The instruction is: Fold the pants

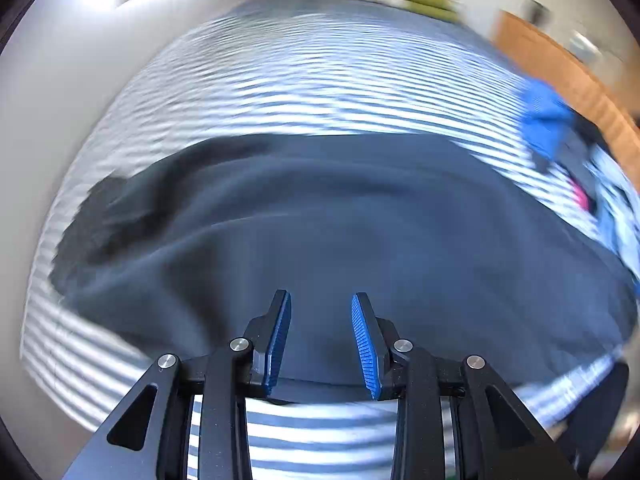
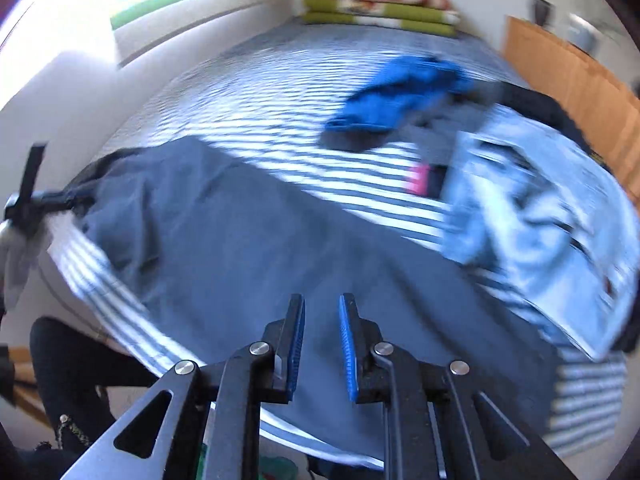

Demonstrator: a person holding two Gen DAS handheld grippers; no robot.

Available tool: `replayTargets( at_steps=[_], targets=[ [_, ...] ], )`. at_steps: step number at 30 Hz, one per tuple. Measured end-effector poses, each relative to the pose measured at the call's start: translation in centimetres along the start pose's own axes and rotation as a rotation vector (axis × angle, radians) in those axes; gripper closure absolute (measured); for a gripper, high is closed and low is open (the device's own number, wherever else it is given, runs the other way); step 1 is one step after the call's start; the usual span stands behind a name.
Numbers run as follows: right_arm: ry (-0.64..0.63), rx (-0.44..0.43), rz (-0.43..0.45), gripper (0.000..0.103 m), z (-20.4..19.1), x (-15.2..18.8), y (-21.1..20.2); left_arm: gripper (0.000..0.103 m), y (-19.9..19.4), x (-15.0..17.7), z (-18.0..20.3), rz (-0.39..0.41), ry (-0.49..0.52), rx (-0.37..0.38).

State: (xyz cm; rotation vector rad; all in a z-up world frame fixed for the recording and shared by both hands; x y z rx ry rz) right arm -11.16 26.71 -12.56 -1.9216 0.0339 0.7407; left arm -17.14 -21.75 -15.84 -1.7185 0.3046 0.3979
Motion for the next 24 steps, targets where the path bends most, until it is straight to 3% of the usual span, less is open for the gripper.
replayTargets(
  at_steps=[3,4,5,6,8,10,13,16,19,22,24],
  targets=[
    [-0.092,-0.043,-0.043,0.084,-4.7,-0.7,4.8,0.069,4.9,1.7,-3.9,-0.137,-0.010,-0.167],
    [-0.109,-0.058,-0.074,0.084,-5.9,-0.5,6.6,0.064,6.0,2.4,-5.0,-0.165,-0.012,-0.190],
    [-0.128,-0.066,-0.123,0.084,-6.8,-0.1,8.6,0.062,5.7,2.5,-5.9,-0.125,-0.032,-0.158],
    [-0.145,-0.068,-0.179,0.084,-7.2,0.6,10.3,0.062,5.7,2.6,-6.6,-0.132,-0.041,-0.163],
    [-0.171,-0.072,-0.277,0.084,-7.4,1.9,12.7,0.063,4.9,2.3,-7.4,-0.119,-0.005,-0.210],
    [-0.195,-0.088,-0.291,0.084,-7.3,1.9,12.4,0.065,3.1,1.4,-7.7,-0.061,0.005,-0.239],
    [-0.138,-0.174,-0.237,0.084,-6.4,-1.1,9.7,0.065,-0.6,-0.6,-5.6,0.044,-0.007,-0.116],
    [-0.122,-0.164,-0.094,0.080,-4.9,-6.6,7.1,0.065,-3.0,-2.7,-0.6,0.131,0.052,0.009],
    [-0.097,-0.193,0.040,0.055,-4.0,-11.9,6.7,0.065,-3.0,-4.2,4.2,0.150,0.093,0.147],
    [-0.024,-0.269,0.016,0.052,-2.9,-16.2,10.1,0.065,-1.7,-5.8,7.8,0.155,0.063,0.251],
    [0.005,-0.291,-0.024,0.052,-2.5,-18.3,13.8,0.065,-0.5,-6.4,9.5,0.154,0.024,0.270]
  ],
)
Point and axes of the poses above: each gripper's, at about its wrist camera, not at the fingertips, and y roughly the way its jaws point, z to its right, x to its underside, the point moved 4 cm from there along y, roughly the way its jaws point, and after that the axes turned 13 degrees about -x, right-handed, at the moved point
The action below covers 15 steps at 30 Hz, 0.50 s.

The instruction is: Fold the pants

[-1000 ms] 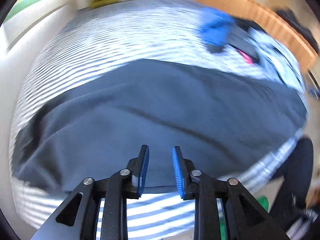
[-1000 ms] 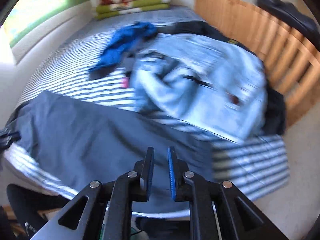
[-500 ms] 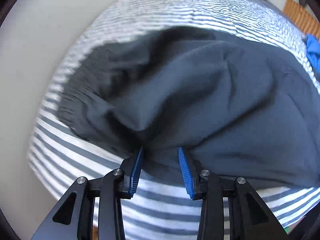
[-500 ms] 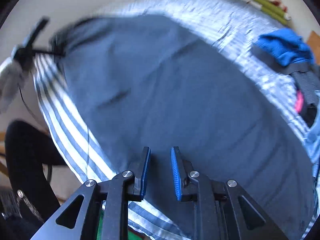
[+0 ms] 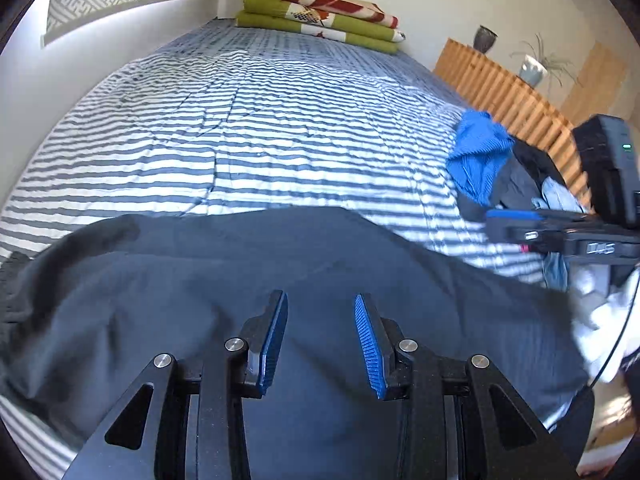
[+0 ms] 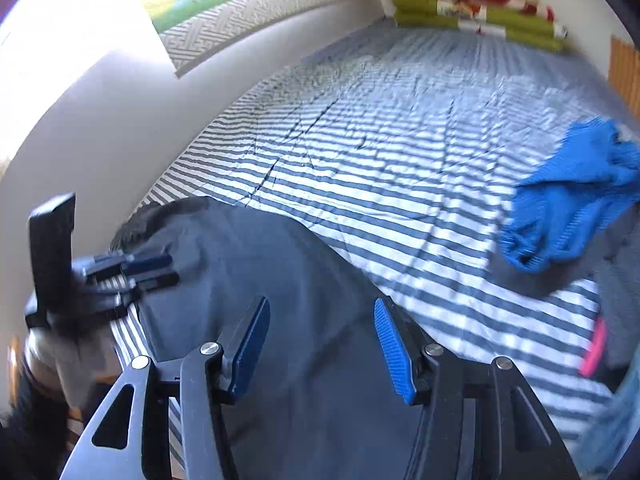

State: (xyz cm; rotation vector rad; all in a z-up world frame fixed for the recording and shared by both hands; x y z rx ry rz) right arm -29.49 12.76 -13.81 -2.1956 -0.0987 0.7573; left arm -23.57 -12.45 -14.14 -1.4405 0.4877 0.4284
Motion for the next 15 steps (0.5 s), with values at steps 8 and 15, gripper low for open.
replayTargets(
  at_steps=[8,15],
  targets=[
    [0.057,-0.098,-0.139,0.053,3.4,-1.5,9.6,0.065,5.8,-0.2,-1.8,-0.012,-0.162,0.063],
    [-0.089,-0.107,-0.100,0.099,-1.6,0.1,7.6,0.056,6.6,-1.5,-3.2,-0.030,-0.233,0.109]
  ],
)
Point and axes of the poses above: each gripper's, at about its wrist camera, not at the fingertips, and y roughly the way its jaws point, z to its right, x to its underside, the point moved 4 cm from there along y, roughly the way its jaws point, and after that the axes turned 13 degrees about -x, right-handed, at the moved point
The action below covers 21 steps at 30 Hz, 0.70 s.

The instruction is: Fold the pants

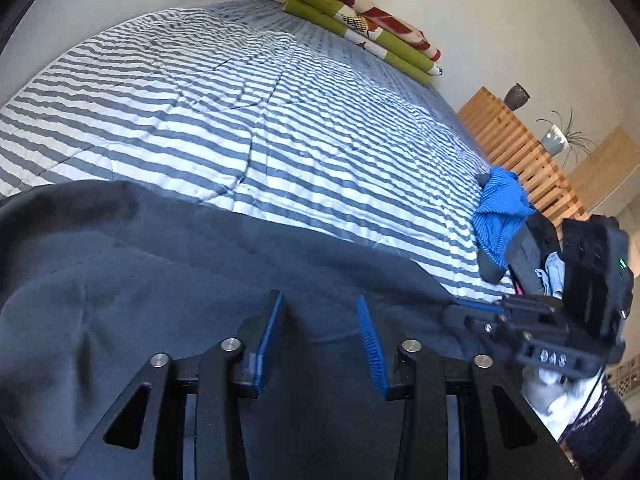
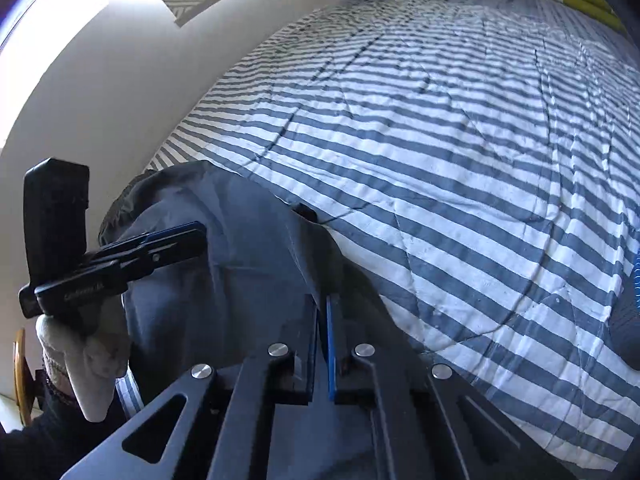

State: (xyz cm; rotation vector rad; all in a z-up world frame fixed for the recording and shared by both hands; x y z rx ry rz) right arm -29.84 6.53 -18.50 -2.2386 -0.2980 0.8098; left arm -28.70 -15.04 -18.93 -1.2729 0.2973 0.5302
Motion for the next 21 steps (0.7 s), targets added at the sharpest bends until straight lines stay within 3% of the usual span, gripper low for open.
replayTargets(
  at_steps=[3,6,11,12,14,16,17,19,21],
  targets=[
    [-0.097,0.013,0.020,0.099,-3.3,1.2,-0.2,0.056,-0.5,0.2,0.7,-0.005,0.006,0.044],
    [-0.106,-0.001,-0.016,0.099,-5.0,2.8,1.4,0.056,-0.7,1.1,1.1,-0.029,-0.004,0.094],
    [-0.112,-0.013,-0.066,0.099,-6.4,5.3,4.1,0.058,-0.1,3.1,2.2,-0.056,0.050,0.081],
    [-0.105,-0.014,-0.075,0.099,-6.5,5.6,4.6,0.070,0.4,3.4,2.2,-0.066,0.055,0.083],
    [-0.117,0.002,-0.096,0.099,-6.8,6.0,4.8,0.083,1.3,4.1,1.9,-0.099,0.061,0.064],
    [-0.120,-0.003,-0.119,0.097,-7.0,5.8,4.1,0.083,1.8,4.6,1.6,-0.112,0.059,0.065],
    [-0.118,-0.018,-0.115,0.096,-6.9,5.4,3.3,0.083,1.9,4.7,1.4,-0.116,0.056,0.075],
    [-0.120,-0.026,-0.067,0.081,-6.7,4.2,0.9,0.083,1.8,4.8,1.1,-0.116,0.055,0.089],
    [-0.088,-0.033,-0.021,0.073,-5.9,2.2,-0.5,0.080,1.6,4.8,0.7,-0.119,0.041,0.119]
  ],
)
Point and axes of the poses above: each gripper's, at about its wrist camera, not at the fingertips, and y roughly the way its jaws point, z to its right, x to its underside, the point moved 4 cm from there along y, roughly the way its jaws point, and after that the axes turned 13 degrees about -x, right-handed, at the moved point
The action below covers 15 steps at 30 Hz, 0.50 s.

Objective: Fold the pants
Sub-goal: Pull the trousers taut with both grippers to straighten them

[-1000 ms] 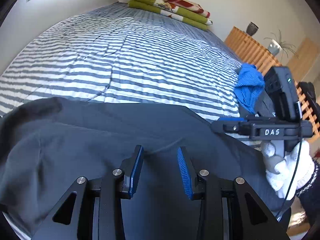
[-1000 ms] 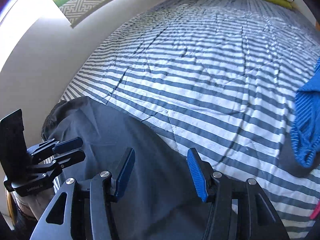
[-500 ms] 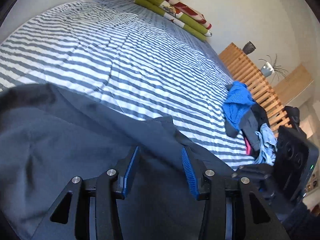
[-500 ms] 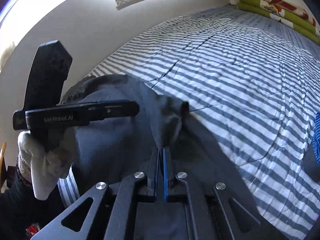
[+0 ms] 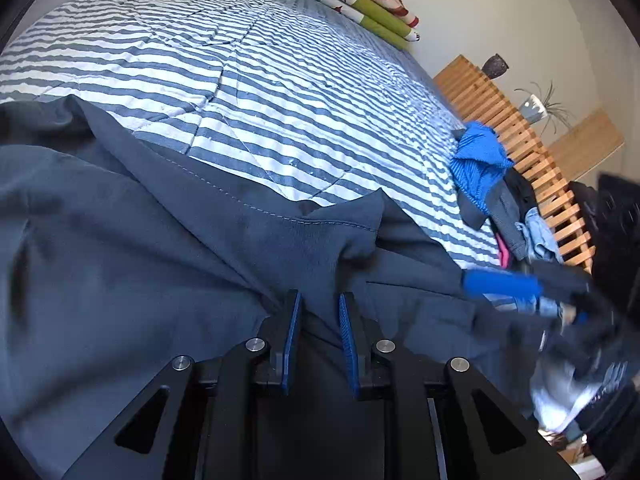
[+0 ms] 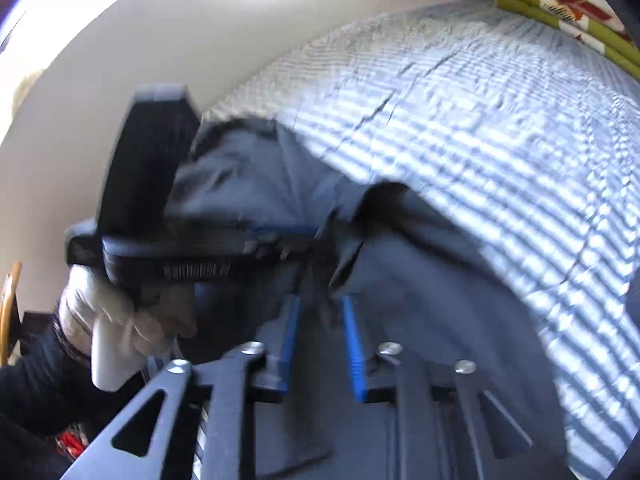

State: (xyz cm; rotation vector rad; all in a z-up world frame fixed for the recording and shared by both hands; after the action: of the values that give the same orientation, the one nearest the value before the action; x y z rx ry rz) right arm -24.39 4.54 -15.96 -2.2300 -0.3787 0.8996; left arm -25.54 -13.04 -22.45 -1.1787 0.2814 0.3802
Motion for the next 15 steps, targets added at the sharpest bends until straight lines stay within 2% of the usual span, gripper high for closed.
replayTargets(
  at_steps=[3,6,8,11,12,13,15],
  targets=[
    [0.099,-0.052,0.006,0.073,2.2,-3.0,0.5,0.073,-0.5,-0.1,-0.5,0.005,-0.015,0.008],
    [0.158,-0.074,-0.055,0.073,3.6,-4.3,3.3,0.066,-1.5,-0.2,-1.2,0.026,-0.022,0.002],
    [0.192,-0.111,-0.120,0.073,4.0,-4.6,5.6,0.066,-2.2,-0.1,-2.3,0.041,-0.029,-0.015],
    [0.169,-0.100,-0.141,0.073,3.4,-5.1,6.6,0.066,-2.3,0.3,-4.5,0.039,-0.058,-0.061],
    [0.162,-0.114,-0.138,0.075,3.1,-5.5,6.6,0.067,-2.2,0.6,-5.2,0.030,-0.073,-0.062],
    [0.144,-0.119,-0.131,0.086,2.9,-6.1,6.4,0.067,-2.0,0.8,-5.6,0.025,-0.083,-0.049],
    [0.087,-0.091,-0.122,0.096,2.5,-7.5,5.9,0.067,-2.1,1.1,-5.9,0.030,-0.072,-0.036]
  ],
)
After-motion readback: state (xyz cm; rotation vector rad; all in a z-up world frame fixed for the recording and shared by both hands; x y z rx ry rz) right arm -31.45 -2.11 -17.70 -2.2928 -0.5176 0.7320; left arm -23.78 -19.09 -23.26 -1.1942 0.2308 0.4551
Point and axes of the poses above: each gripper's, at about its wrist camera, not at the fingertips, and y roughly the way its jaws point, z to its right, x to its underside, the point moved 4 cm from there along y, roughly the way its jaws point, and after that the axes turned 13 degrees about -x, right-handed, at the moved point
